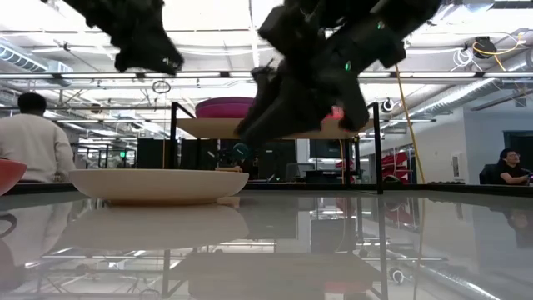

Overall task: Place and stack plates onto a shelf
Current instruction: Stack the large brown plate on top of the other large purple plate on the shelf

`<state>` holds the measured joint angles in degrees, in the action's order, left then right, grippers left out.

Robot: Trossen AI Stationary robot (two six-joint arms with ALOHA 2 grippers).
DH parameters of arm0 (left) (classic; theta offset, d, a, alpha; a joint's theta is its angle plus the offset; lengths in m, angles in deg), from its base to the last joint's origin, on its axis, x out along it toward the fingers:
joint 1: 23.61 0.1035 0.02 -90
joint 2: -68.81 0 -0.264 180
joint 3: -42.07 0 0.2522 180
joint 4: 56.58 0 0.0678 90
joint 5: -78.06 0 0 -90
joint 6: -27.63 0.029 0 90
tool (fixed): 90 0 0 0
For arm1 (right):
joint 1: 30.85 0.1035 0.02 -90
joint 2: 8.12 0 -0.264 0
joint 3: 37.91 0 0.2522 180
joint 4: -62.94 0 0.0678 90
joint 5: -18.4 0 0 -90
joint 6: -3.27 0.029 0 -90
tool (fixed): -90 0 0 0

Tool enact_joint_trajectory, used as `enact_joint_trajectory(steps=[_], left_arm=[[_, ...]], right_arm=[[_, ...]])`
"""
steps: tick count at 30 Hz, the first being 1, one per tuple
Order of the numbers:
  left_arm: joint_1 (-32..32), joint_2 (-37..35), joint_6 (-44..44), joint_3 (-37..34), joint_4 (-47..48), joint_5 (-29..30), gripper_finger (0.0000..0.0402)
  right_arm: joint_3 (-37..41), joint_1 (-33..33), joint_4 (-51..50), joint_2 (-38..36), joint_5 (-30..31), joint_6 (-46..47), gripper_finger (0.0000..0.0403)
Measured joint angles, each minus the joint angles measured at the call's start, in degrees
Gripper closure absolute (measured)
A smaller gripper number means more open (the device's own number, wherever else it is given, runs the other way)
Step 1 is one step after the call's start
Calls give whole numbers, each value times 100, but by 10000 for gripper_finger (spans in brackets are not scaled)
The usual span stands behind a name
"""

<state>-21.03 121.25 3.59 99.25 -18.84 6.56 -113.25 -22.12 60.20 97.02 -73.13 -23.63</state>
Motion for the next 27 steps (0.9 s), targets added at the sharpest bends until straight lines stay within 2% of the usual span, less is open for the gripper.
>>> enact_joint_trajectory(steps=[7, 13, 16, 21, 27], left_arm=[[-199, -441, 191, -2, -155, 14, 198], [-319, -445, 195, -2, -154, 15, 198], [-352, -445, 206, -2, -155, 78, 198], [-383, -445, 278, -4, -159, 115, 198], [-383, -445, 336, -4, -180, 115, 198]], right_arm=[[-79, -1, 121, 650, 36, -125, 280], [-81, 2, 217, 829, 631, -287, 282], [-83, 0, 252, 823, 615, -400, 305], [-83, 6, 256, 785, 612, -680, 390], [-72, 113, 237, 566, 650, -859, 399]])
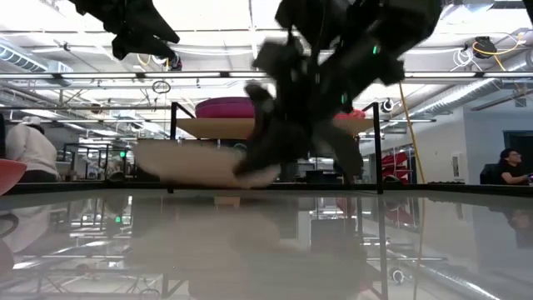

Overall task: Place and stack plates onto a shelf
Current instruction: Stack the large brown plate on top of the other large purple plate on the shelf

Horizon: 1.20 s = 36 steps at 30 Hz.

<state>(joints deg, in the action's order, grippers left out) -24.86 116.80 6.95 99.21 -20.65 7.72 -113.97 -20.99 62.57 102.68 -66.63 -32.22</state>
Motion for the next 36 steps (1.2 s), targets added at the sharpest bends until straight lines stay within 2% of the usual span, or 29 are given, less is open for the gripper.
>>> enact_joint_trajectory(steps=[6, 11, 16, 20, 24, 27, 30, 36], left_arm=[[-2, 0, 117, -2, -158, 0, 198], [2, -46, 218, 4, -470, 61, 197], [-2, -31, 415, -6, -909, -11, 197], [-7, -33, 479, -7, -1101, -20, 197], [-39, -20, 555, -9, -978, -17, 197], [-79, -28, 560, -4, -906, -29, 197], [-81, -22, 585, -7, -844, -28, 197], [-81, 9, 556, -7, -834, -26, 197]], right_arm=[[-7, 96, 232, -838, 912, -427, 401], [-8, -252, 191, -1553, 1471, -832, 401], [-355, -1123, 208, -1762, 1425, -1054, 402], [-1024, -1814, -390, -1637, 1059, -913, 402], [-1370, -2242, -997, -1436, 630, -732, 402], [-1416, -2432, -1061, -1484, 379, -627, 402], [-1413, -2500, -1115, -1465, 409, -531, 400], [-1408, -2469, -956, -1473, 369, -419, 357]])
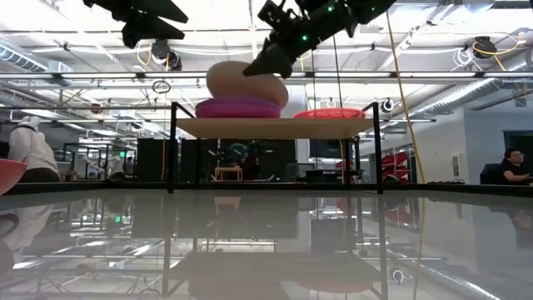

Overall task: Place and stack plates onto a shelf
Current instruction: Stack the large brown plate on top of the other large purple plate on the shelf, then stack the large orange plate on top of the other large brown plate on the shelf

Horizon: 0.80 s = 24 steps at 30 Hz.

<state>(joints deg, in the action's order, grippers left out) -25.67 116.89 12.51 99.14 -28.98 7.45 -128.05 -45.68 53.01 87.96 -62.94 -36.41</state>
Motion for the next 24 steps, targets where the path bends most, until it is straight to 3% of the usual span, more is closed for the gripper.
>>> enact_joint_trajectory(steps=[11, 24], left_arm=[[-4, 147, -64, 4, -20, 9, 197], [-24, 160, -485, 2, 663, -65, 198]], right_arm=[[0, -5, -68, 9, 5, 214, 279], [0, 520, -207, -14, 21, 217, 264]])
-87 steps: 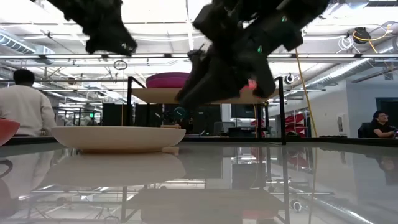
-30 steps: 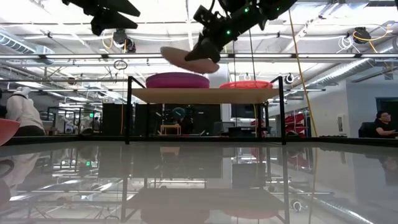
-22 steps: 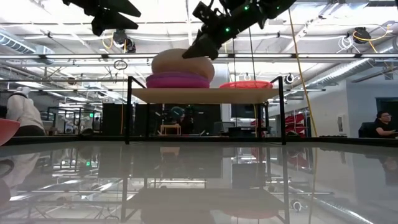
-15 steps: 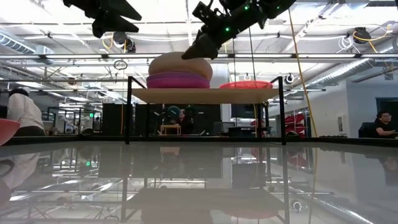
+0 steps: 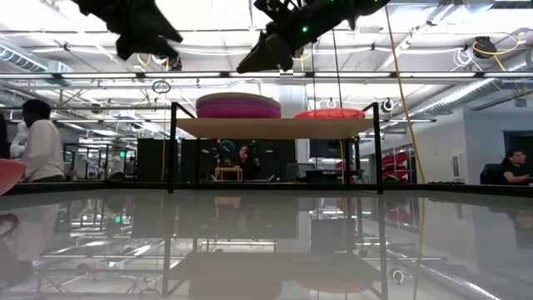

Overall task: Place and stack plates onto a shelf
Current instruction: Stack the large orange plate on top of the other large brown plate on the shelf

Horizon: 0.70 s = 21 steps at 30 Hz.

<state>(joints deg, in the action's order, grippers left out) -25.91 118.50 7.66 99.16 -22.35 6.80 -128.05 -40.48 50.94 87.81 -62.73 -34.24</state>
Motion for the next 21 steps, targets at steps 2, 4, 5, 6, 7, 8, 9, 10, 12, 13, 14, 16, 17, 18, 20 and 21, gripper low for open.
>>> enact_joint_trajectory(steps=[2, 4, 5, 6, 7, 8, 9, 10, 12, 13, 14, 16, 17, 18, 20, 21], left_arm=[[-55, 49, -209, 0, 311, -139, 198], [-151, 106, -469, 2, 757, -297, 198], [-213, 178, -614, 2, 961, -352, 198], [-285, 278, -773, 2, 1089, -371, 198], [-354, 390, -913, 2, 1207, -372, 198], [-431, 528, -1011, 2, 1340, -376, 198], [-515, 673, -1082, 0, 1400, -377, 198], [-604, 829, -1119, 0, 1372, -406, 198], [-773, 1122, -1123, 0, 1364, -654, 197], [-858, 1262, -1122, 0, 1354, -829, 198], [-937, 1405, -1129, 0, 1297, -1016, 198], [-1091, 1656, -1130, 0, 1199, -1340, 198], [-1159, 1763, -1131, 0, 1197, -1434, 198], [-1219, 1865, -1132, 0, 1170, -1479, 198], [-1309, 2056, -1121, 0, 1129, -1594, 198], [-1334, 2120, -1063, 0, 1160, -1665, 198]], right_arm=[[10, 144, -253, -87, 2, 0, 264], [11, 298, -440, -209, 0, 85, 264], [9, 376, -576, -289, -1, 183, 264], [9, 449, -706, -387, -4, 299, 264], [11, 527, -855, -479, -2, 408, 264], [10, 602, -978, -583, -2, 534, 264], [10, 682, -1097, -696, 0, 662, 264], [31, 764, -1213, -821, 0, 790, 265], [152, 941, -1445, -1107, 0, 1055, 270], [258, 1045, -1490, -1272, 0, 1190, 273], [414, 1157, -1491, -1473, 2, 1310, 276], [839, 1408, -1502, -1905, 3, 1540, 281], [1091, 1529, -1370, -2129, 13, 1667, 284], [1384, 1641, -1162, -2377, 29, 1809, 286], [2018, 1846, -789, -2878, 116, 2076, 290], [2325, 1945, -498, -3115, 172, 2189, 291]])
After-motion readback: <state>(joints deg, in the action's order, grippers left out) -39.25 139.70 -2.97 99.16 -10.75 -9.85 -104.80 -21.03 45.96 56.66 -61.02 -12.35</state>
